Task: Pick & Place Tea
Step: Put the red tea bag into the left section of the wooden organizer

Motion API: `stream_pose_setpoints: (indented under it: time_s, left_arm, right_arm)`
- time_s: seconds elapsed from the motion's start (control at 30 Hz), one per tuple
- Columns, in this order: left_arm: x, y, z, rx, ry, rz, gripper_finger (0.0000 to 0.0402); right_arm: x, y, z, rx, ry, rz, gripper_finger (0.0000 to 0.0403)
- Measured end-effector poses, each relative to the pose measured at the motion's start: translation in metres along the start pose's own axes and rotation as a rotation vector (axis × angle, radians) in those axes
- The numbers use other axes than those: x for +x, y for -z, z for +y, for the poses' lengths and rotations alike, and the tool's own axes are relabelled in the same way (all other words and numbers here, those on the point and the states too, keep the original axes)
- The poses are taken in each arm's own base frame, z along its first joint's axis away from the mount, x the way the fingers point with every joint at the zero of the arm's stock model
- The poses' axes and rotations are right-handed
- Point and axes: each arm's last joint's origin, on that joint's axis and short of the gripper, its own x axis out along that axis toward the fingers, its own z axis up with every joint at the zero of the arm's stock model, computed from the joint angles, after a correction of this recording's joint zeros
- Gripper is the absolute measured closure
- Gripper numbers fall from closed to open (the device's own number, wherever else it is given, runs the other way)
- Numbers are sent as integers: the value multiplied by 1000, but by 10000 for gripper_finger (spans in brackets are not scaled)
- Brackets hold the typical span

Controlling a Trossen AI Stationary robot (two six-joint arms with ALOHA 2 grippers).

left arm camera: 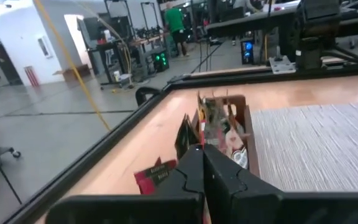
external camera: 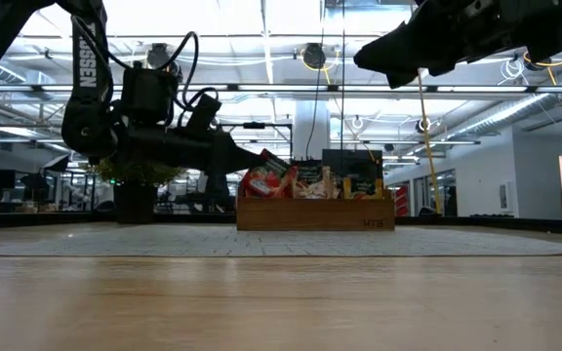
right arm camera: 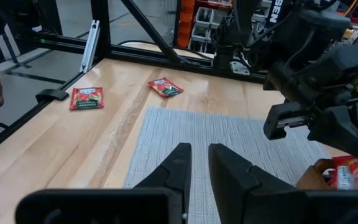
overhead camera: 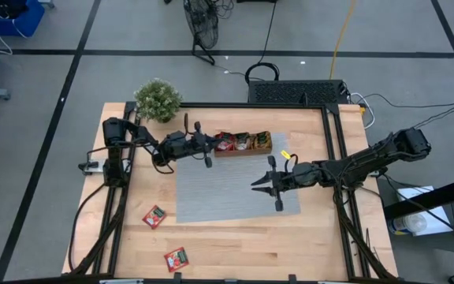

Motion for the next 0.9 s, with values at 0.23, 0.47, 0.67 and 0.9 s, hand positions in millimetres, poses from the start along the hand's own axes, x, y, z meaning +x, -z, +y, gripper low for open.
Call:
stream_pose_setpoints:
  time_s: [0.23, 0.47, 0.67, 0.9]
  left_arm:
    - [0, 3, 0, -61, -6, 33, 364]
    - [8, -3, 0, -42, -10, 0, 321]
    - [15, -13, 0, -30, -10, -44, 305]
    - [25, -31, 9, -170, -12, 183, 290]
  right_arm:
    - [0, 0, 0, -2, 0, 1, 360]
    - [0, 0, 0, -3, 0, 5, 360]
    - [0, 1, 0, -3, -1, 8, 360]
    - [0, 2, 0, -4, -2, 20, 360]
